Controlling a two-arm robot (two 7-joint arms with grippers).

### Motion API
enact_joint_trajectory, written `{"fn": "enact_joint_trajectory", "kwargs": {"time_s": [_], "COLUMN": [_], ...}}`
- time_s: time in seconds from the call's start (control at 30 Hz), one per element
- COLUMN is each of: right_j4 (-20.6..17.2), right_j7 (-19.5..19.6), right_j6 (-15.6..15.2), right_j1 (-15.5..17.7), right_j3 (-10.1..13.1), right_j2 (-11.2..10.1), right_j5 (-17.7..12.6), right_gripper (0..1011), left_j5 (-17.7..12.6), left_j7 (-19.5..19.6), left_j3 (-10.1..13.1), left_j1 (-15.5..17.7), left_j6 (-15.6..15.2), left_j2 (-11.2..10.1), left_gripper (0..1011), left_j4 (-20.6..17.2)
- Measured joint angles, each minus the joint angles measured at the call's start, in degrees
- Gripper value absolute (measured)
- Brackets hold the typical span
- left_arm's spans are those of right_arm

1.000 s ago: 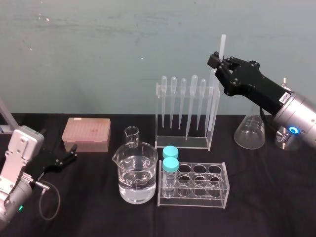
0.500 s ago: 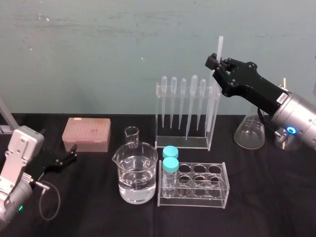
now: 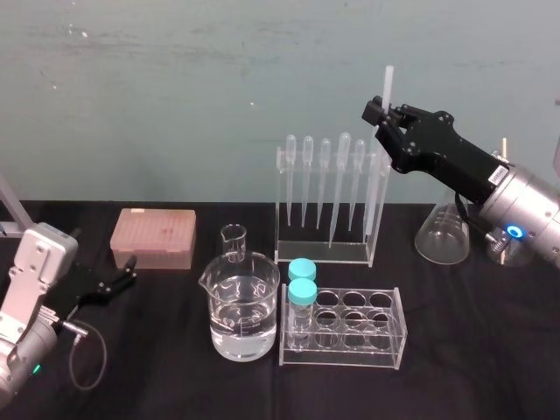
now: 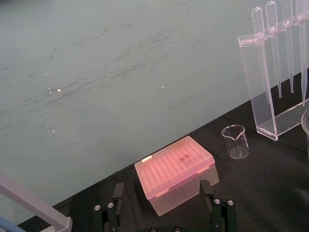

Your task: Pick up the stirring rod with one hand, then place it down.

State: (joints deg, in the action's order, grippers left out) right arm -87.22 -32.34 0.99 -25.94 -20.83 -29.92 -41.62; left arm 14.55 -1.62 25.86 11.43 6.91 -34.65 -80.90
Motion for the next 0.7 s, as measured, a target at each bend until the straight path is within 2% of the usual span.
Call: {"fn": "enact_joint_trajectory", "kwargs": {"time_s": [0.33, 0.7], "right_j4": [0.22, 3.53], "right_j7": [-0.52, -1.05], "right_j6": [0.29, 2.15], "right_j1": [0.01, 1.86], "right_j3": [-0.45, -2.80], "right_j2": [-0.14, 0.20], "right_j5": [0.48, 4.41], "right_gripper": [71, 70], "left_j5": [0.00, 0.00], "left_j7": [0.00, 0.00], "left_j3": [0.00, 0.00], "left_j1": [0.00, 0.00], "left_j6": [0.00, 0.00], "left_j2": [0.00, 0.00], "left_gripper": [1000, 1000], "left_j4": [0.00, 0.00]}}
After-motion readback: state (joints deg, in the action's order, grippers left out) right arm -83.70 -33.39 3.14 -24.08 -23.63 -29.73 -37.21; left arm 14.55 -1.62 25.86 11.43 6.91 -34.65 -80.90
